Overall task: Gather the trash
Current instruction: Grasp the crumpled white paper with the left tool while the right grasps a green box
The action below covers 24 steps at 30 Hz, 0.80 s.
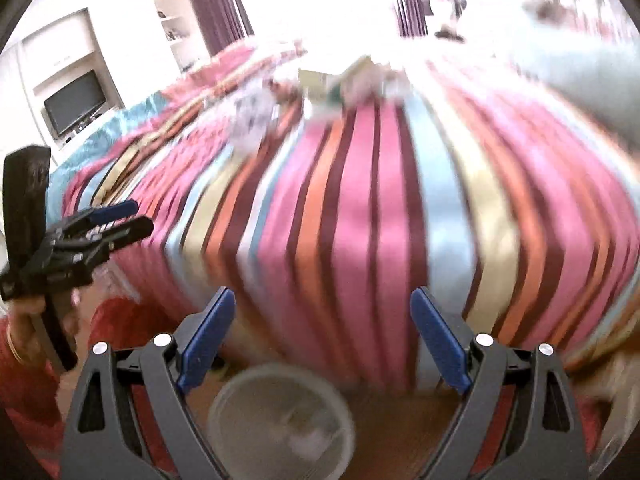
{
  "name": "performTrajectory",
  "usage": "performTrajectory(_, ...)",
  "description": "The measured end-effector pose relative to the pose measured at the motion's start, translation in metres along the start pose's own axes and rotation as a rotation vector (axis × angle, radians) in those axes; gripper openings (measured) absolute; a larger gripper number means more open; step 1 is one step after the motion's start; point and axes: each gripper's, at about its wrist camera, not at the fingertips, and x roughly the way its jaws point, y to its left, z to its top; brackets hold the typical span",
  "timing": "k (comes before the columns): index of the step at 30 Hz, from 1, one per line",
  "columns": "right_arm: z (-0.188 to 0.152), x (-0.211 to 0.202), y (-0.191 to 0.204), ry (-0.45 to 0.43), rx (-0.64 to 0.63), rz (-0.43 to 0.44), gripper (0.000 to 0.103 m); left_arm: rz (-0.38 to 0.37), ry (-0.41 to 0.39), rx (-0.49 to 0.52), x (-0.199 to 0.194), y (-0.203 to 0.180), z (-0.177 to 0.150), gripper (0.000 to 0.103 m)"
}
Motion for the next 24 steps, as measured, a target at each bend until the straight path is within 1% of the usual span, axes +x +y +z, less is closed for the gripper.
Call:
performTrajectory(1, 0.018, 0.009, -0.004, -0.019, -0.02, -0.004, 0.085, 0.001, -0.002, -0.019, 0.011, 0.004, 0.014, 0.088)
performTrajectory(2, 0.024, 0.013, -0.004, -0.023, -0.024, -0.005, 0.085, 0.0, -0.005, -0.035, 0.019, 0.008, 0.023, 0.088)
performTrajectory(4, 0.051, 0.028, -0.008, -0.052, -0.026, -0.01, 0.085, 0.018, 0.004, -0.077, 0.045, 0.016, 0.045, 0.088)
performTrajectory(7, 0.081, 0.037, -0.013, -0.101, 0.021, -0.036, 0.085, 0.036, 0.042, -0.138, 0.08, 0.027, 0.063, 0.088)
performTrajectory(8, 0.102, 0.048, -0.018, -0.121, 0.069, -0.021, 0.085, 0.044, 0.052, -0.158, 0.092, 0.03, 0.07, 0.088)
performTrajectory(10, 0.119, 0.062, -0.019, -0.117, 0.107, 0.003, 0.085, 0.056, 0.065, -0.172, 0.106, 0.033, 0.073, 0.088)
performTrajectory(11, 0.135, 0.079, -0.022, -0.109, 0.133, 0.017, 0.085, 0.07, 0.071, -0.173, 0.114, 0.034, 0.077, 0.088)
performTrajectory(14, 0.156, 0.109, -0.035, -0.088, 0.181, 0.023, 0.085, 0.098, 0.08, -0.156, 0.126, 0.036, 0.075, 0.088)
performTrajectory(16, 0.165, 0.124, -0.048, -0.072, 0.223, 0.038, 0.085, 0.103, 0.092, -0.142, 0.133, 0.038, 0.076, 0.088)
performTrajectory(17, 0.17, 0.133, -0.055, -0.063, 0.242, 0.03, 0.085, 0.105, 0.098, -0.141, 0.137, 0.039, 0.076, 0.088)
performTrajectory(20, 0.177, 0.145, -0.061, -0.058, 0.242, 0.03, 0.085, 0.096, 0.109, -0.151, 0.148, 0.046, 0.076, 0.088)
performTrajectory(24, 0.181, 0.161, -0.064, -0.037, 0.201, 0.03, 0.085, 0.083, 0.121, -0.153, 0.159, 0.049, 0.071, 0.088)
